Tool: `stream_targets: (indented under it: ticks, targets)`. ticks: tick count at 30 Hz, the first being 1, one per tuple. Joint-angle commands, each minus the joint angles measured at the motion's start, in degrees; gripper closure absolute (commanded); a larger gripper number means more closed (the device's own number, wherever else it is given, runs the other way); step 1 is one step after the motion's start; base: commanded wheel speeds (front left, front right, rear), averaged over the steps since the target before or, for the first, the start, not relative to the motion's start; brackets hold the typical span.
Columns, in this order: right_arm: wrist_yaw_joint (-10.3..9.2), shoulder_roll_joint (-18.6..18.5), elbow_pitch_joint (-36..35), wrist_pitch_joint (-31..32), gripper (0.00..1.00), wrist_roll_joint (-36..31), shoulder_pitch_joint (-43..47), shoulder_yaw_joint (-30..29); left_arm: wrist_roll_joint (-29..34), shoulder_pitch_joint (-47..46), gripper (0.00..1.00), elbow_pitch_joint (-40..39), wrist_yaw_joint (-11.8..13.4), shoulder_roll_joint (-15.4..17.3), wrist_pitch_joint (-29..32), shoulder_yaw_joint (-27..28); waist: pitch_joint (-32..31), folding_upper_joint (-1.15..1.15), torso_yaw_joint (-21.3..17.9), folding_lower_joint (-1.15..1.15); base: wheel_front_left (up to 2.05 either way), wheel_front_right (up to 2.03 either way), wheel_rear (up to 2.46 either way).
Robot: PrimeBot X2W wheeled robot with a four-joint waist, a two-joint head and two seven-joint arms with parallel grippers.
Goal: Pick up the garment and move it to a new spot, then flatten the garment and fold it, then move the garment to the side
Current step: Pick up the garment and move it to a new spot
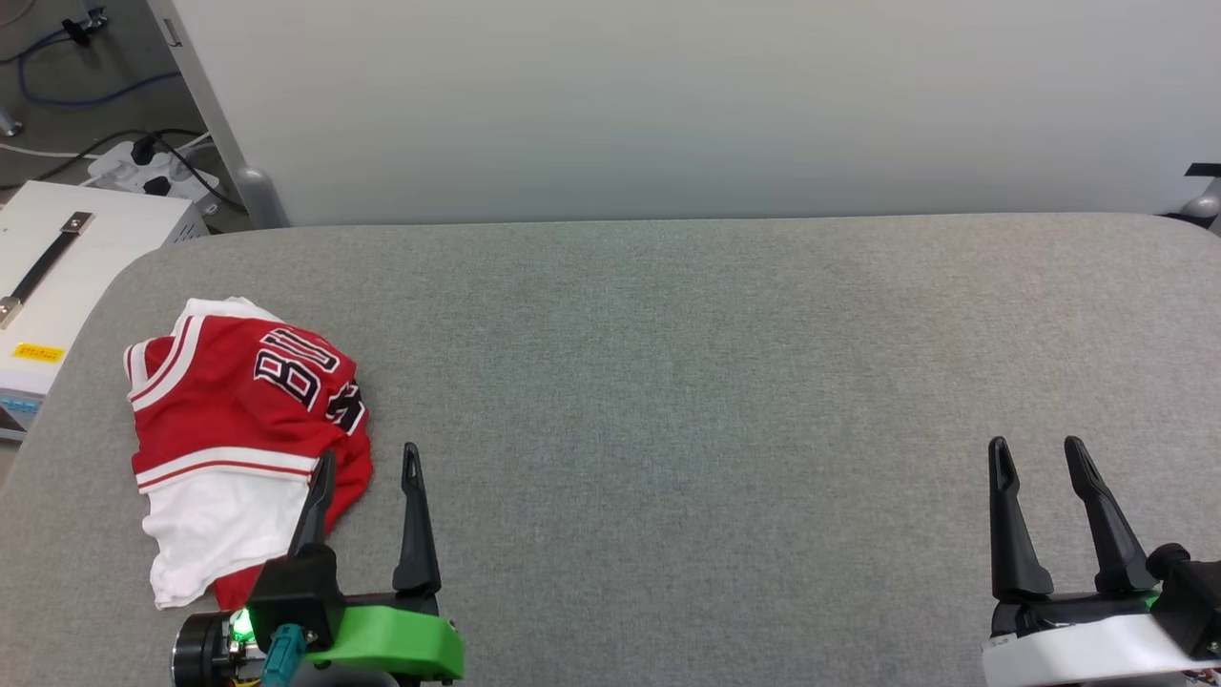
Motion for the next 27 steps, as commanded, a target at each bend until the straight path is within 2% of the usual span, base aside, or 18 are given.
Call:
stream_targets:
  ticks: [1, 19, 27]
  targets:
    - [0.39, -0.2, -0.3, -0.4, 0.0, 0.3, 0.5, 0.1, -0.5, 0.7, 0.0, 0.0, 0.1, -0.2, -0.3, 0.0, 0.1, 0.0, 0.0, 0.0, 0.0, 0.0, 0.0]
    - [0.39, -0.2, 0.2, -0.4, 0.0, -1.0, 0.6, 0.1, 0.0, 0.6, 0.0, 1.0, -0.7, -0.2, -0.3, -0.3, 0.1, 0.0, 0.3, 0.0, 0.0, 0.0, 0.0]
    - [0.39, -0.2, 0.2, -0.4, 0.0, -1.7, 0.6, 0.1, 0.5, 0.1, 0.0, 1.5, -0.5, -0.2, -0.3, -0.1, 0.4, 0.0, 1.9, 0.0, 0.0, 0.0, 0.0]
